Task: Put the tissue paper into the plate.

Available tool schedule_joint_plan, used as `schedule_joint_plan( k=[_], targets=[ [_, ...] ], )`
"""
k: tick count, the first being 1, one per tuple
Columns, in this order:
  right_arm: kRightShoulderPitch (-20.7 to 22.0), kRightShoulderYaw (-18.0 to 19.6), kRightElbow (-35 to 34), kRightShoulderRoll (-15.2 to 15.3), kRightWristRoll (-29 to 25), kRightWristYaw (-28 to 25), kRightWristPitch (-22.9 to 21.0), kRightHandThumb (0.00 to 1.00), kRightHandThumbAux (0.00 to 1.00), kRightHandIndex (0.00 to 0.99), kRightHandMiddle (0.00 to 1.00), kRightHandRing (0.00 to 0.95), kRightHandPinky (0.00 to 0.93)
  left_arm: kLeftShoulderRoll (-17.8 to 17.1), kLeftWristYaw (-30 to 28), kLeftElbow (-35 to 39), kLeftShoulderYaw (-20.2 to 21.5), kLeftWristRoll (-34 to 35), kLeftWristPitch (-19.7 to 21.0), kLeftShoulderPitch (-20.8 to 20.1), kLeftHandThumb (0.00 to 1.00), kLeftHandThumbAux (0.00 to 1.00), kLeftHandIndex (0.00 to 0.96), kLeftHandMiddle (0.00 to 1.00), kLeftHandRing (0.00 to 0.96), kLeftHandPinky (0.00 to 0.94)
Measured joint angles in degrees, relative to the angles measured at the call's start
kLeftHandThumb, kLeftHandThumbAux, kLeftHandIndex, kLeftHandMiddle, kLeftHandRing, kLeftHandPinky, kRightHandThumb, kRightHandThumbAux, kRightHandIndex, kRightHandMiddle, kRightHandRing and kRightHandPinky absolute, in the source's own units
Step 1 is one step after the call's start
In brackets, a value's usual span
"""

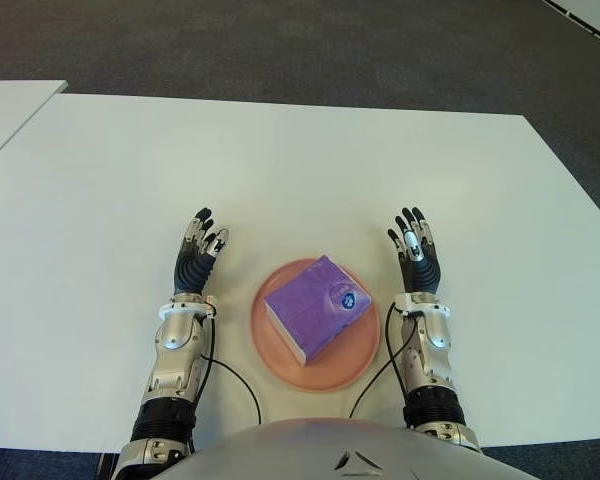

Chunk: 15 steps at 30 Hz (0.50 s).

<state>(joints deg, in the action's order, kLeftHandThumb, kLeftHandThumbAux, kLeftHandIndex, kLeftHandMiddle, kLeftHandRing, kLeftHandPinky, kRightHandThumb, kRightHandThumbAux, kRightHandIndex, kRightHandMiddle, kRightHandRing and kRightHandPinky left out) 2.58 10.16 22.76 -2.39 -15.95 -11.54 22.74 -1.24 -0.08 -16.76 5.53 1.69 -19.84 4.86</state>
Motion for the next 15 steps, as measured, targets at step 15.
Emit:
schedule_joint_plan(
  k=[15],
  targets=[
    [8.3, -2.6, 9.2, 7.7, 3.9, -5.1, -6.1, 0.000, 0.555, 0.000, 0.000, 0.000, 0.000, -0.1, 0.0, 0.6, -0.1, 0.1, 0.3, 0.2, 0.000, 0.520, 0.000, 0.000, 0.000, 0.000]
  ],
)
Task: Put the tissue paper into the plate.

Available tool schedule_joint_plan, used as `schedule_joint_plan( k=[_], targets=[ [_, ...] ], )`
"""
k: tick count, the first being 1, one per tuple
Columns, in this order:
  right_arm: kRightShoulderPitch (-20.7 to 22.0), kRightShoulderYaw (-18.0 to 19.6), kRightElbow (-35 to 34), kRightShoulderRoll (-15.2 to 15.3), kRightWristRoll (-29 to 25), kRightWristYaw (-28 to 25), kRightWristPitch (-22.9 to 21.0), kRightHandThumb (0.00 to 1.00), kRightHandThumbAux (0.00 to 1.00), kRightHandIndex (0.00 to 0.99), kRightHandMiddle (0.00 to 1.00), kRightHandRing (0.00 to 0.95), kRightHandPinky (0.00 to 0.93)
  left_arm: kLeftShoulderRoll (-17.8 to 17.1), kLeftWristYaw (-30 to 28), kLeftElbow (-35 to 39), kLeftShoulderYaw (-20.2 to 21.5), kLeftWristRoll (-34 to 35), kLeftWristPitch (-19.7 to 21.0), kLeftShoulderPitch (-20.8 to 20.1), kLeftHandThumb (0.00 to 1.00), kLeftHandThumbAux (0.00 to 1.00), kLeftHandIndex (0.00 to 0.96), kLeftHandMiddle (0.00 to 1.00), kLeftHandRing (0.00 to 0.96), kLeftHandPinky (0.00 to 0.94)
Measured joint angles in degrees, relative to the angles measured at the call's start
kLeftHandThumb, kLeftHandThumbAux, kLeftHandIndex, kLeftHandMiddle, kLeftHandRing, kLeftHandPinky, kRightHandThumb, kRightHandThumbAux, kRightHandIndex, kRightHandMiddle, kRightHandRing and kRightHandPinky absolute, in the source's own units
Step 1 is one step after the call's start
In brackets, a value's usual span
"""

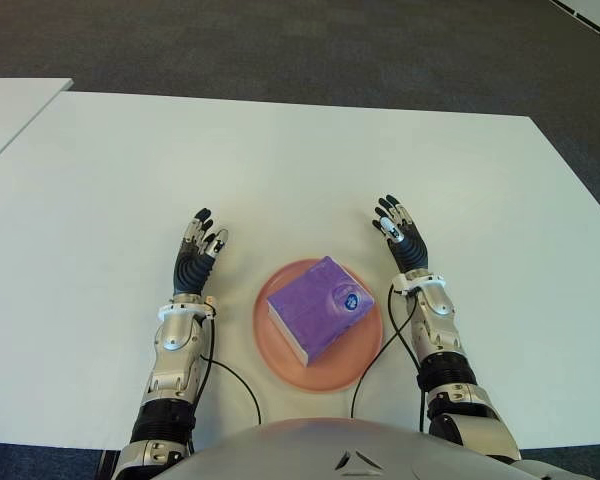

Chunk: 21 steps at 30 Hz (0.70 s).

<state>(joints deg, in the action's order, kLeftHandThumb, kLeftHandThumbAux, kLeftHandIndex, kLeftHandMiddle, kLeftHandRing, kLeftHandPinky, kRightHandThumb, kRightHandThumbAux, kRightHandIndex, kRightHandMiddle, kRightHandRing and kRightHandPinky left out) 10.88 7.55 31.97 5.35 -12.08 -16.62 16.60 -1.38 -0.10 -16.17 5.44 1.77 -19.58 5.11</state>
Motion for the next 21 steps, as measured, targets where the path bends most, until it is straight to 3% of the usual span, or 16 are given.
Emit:
schedule_joint_plan(
  k=[21],
  targets=[
    [-2.7, -3.4, -1.1, 3.8, 5.7, 0.1, 3.1, 0.000, 0.535, 0.000, 0.000, 0.000, 0.000, 0.0, 0.0, 0.3, -0.1, 0.0, 0.2, 0.4, 0.000, 0.527, 0.000, 0.000, 0.000, 0.000]
  ],
)
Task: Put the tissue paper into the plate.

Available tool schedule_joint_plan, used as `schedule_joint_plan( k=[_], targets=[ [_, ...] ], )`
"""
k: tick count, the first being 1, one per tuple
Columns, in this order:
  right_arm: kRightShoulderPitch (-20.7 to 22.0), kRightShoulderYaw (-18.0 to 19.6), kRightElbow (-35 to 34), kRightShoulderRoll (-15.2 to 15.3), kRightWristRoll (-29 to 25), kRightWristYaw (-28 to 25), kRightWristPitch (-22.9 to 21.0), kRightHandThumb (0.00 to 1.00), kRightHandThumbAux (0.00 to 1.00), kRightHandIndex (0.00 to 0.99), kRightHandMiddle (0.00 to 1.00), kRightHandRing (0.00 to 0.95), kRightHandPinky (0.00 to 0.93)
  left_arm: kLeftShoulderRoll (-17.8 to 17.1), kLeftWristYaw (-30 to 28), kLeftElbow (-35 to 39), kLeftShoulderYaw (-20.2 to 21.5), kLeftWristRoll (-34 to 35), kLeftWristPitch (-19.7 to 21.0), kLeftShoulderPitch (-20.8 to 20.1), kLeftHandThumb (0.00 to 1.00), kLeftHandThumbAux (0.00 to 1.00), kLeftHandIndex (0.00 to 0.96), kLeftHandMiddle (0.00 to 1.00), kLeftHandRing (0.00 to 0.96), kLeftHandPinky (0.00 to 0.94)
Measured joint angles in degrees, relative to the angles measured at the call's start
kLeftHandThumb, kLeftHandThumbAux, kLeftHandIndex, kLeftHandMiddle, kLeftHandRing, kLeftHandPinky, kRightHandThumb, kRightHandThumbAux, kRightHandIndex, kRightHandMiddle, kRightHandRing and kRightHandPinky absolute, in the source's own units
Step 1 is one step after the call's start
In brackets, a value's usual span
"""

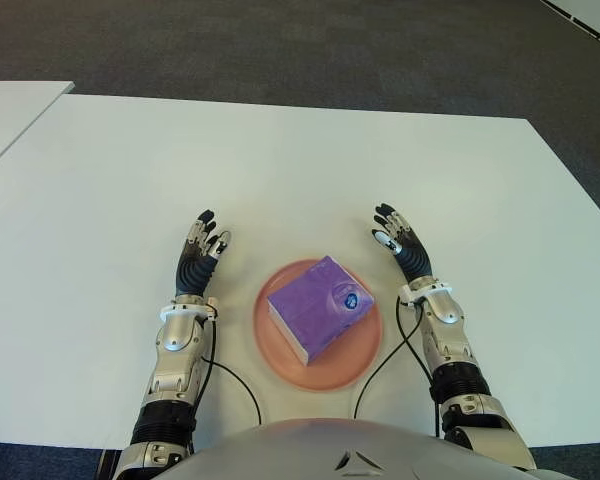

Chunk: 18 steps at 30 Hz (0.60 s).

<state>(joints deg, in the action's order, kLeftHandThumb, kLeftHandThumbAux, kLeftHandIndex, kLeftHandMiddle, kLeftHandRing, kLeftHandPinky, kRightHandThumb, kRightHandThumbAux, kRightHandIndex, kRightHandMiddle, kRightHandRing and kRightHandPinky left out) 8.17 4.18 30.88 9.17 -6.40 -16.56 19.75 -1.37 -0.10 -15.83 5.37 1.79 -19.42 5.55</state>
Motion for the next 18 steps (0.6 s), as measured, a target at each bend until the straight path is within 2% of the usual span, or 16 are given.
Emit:
schedule_joint_plan(
  k=[9, 18],
  targets=[
    [0.4, -0.2, 2.5, 0.2, 0.6, 0.3, 3.2, 0.000, 0.553, 0.000, 0.000, 0.000, 0.000, 0.0, 0.0, -0.1, 0.0, 0.0, 0.0, -0.1, 0.000, 0.521, 0.000, 0.000, 0.000, 0.000],
    [1.8, -0.6, 6.8, 0.7, 3.3, 3.0, 9.0, 0.000, 0.568, 0.000, 0.000, 0.000, 0.000, 0.0, 0.0, -0.1, 0.0, -0.1, 0.0, -0.1, 0.000, 0.516, 0.000, 0.000, 0.000, 0.000]
  ],
)
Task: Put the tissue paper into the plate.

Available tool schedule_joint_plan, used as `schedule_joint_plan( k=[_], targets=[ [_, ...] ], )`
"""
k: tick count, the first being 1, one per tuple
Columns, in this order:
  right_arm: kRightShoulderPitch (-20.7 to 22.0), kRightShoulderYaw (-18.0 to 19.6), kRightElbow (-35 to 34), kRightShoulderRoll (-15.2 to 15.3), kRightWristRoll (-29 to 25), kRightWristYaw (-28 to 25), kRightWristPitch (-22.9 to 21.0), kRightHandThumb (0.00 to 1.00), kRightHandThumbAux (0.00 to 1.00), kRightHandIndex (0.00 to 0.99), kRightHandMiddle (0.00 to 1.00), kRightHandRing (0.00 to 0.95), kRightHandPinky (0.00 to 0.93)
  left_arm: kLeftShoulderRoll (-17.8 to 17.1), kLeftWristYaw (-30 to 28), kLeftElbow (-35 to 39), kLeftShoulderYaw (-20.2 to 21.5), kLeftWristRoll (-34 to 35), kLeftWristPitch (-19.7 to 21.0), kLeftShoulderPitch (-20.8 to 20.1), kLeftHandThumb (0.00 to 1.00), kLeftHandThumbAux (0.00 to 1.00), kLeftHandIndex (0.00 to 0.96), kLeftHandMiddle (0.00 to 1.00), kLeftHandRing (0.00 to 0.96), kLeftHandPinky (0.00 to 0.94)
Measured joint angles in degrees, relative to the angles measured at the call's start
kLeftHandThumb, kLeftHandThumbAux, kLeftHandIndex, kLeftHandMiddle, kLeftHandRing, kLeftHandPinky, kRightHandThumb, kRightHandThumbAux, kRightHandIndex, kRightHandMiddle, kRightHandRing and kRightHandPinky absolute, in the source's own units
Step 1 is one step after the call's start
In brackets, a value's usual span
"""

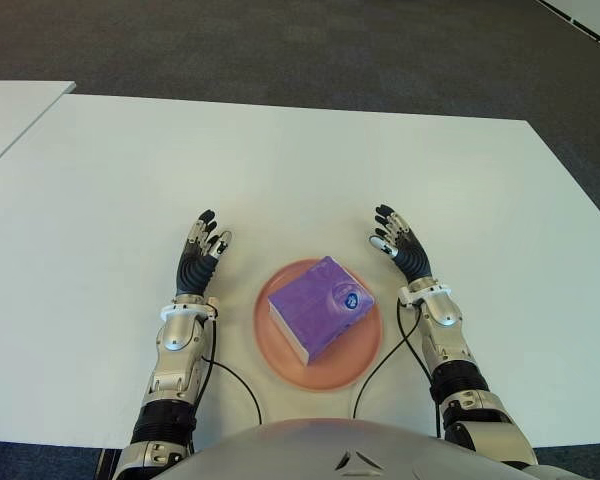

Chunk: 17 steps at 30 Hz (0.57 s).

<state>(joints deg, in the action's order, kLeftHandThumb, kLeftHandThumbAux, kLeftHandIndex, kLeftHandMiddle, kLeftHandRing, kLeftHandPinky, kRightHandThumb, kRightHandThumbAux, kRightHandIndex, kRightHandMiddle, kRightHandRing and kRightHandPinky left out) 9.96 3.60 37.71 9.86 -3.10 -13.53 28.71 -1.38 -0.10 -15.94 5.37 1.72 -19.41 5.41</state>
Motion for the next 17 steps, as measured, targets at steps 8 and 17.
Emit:
schedule_joint_plan(
  k=[8, 17],
  targets=[
    [1.5, 0.1, 4.3, 0.1, 0.9, 1.9, 5.9, 0.000, 0.552, 0.000, 0.000, 0.000, 0.000, 0.0, 0.0, -0.4, 0.0, 0.0, -0.1, -0.4, 0.000, 0.520, 0.000, 0.000, 0.000, 0.000],
    [2.0, 0.2, 5.5, 0.0, 0.6, 2.8, 7.6, 0.000, 0.563, 0.000, 0.000, 0.000, 0.000, -0.1, 0.0, -0.7, 0.0, 0.0, -0.1, -0.8, 0.000, 0.524, 0.000, 0.000, 0.000, 0.000]
  ],
)
